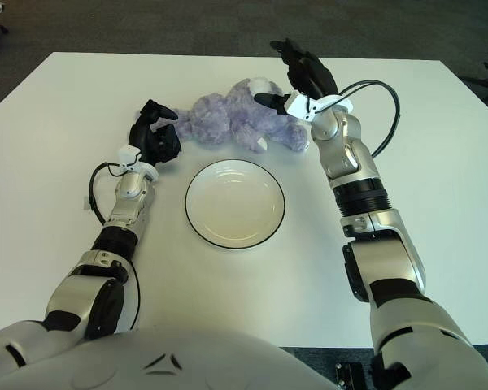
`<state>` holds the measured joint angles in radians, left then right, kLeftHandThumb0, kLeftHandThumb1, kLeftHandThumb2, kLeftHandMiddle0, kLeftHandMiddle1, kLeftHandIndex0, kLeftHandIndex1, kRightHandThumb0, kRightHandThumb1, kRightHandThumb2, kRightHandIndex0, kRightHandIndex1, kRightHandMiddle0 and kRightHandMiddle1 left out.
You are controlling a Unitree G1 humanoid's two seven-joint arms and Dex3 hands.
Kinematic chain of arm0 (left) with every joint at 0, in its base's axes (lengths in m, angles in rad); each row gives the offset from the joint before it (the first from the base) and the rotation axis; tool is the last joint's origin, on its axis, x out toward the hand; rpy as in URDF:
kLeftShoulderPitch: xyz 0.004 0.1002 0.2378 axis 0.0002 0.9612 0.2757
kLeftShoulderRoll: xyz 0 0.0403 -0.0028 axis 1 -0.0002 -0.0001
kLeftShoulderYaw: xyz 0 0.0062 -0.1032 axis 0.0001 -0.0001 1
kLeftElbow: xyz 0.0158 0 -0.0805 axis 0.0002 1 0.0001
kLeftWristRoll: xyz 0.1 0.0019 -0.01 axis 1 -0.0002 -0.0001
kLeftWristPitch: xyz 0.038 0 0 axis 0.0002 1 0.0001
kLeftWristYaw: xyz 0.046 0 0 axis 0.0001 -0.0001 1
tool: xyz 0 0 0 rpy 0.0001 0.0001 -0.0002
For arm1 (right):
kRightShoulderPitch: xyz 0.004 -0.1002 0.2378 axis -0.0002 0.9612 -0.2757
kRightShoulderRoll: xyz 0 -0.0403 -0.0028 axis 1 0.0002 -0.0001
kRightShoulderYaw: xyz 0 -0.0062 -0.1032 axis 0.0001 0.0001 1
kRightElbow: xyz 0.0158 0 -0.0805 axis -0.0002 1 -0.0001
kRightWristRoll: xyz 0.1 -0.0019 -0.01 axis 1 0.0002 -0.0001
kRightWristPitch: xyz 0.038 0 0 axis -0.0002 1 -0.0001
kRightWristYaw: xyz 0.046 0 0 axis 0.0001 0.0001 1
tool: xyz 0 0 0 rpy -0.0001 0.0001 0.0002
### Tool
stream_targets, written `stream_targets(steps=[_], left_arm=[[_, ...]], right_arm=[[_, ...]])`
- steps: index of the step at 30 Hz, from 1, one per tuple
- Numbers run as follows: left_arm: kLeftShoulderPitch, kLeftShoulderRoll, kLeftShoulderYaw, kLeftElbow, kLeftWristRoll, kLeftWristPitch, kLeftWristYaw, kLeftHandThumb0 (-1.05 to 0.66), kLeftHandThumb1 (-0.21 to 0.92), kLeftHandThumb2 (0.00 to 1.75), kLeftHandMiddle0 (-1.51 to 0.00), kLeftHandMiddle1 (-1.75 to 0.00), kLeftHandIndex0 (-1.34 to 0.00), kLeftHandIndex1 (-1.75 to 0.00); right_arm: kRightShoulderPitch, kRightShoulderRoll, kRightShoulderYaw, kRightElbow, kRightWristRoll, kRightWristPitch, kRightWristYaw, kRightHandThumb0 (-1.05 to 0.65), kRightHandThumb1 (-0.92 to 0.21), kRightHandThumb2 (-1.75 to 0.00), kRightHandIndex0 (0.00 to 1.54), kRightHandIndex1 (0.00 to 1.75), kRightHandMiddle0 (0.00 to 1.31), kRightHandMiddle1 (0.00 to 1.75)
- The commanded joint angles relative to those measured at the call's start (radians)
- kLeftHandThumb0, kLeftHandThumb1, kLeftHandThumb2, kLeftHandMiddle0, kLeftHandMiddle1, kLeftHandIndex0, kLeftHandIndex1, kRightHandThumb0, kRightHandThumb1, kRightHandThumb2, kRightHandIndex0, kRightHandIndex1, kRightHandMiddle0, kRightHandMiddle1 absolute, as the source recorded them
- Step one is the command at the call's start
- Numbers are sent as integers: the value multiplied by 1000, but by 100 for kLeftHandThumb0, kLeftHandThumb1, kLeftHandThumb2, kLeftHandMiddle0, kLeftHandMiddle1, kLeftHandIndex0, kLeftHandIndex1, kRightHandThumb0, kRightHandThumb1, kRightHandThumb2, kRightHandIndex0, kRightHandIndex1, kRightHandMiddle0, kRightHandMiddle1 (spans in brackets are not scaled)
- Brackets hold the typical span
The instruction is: Put the doll into the plate.
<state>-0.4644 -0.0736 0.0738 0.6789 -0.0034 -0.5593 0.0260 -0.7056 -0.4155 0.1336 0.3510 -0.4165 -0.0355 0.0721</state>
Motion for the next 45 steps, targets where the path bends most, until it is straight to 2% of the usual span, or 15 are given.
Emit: stream_targets(steps=[1, 5, 15, 22, 29, 41, 45], left_arm=[[56, -1, 5, 45, -14, 0, -6, -40, 57, 99, -112, -175, -41, -175], [56, -1, 6, 46, -15, -2, -7, -40, 57, 99, -112, -175, -42, -175], [57, -2, 4, 44, -15, 4, -7, -40, 57, 99, -112, -175, -41, -175], [58, -9, 4, 44, -19, 0, -11, -40, 58, 98, -113, -175, -41, -175], [60, -14, 3, 40, -11, -3, 4, -40, 58, 98, -114, -175, -41, -175], [65, -21, -4, 30, -5, 0, 16, -40, 57, 99, -116, -175, -41, -175], [68, -25, -8, 25, 2, -3, 24, -40, 57, 99, -117, -175, -41, -175]], right_arm=[[0, 13, -31, 12, 60, 14, 35, -105, -92, -60, 14, 8, 0, 41], [-8, 14, -45, 19, 111, 13, 83, -104, -92, -59, 15, 9, 0, 44], [-9, -2, -57, -1, 163, 35, 161, -102, -92, -55, 14, 8, 0, 44], [-2, 3, -80, -11, 218, 67, 212, -100, -92, -49, 20, 11, 0, 28], [-9, -11, -73, -3, 219, 75, 244, -100, -92, -48, 23, 14, 0, 14], [-14, -24, -69, 3, 207, 88, 277, -97, -92, -44, 20, 11, 0, 25], [-15, -26, -68, 7, 210, 99, 291, -96, -92, -42, 20, 10, 0, 34]])
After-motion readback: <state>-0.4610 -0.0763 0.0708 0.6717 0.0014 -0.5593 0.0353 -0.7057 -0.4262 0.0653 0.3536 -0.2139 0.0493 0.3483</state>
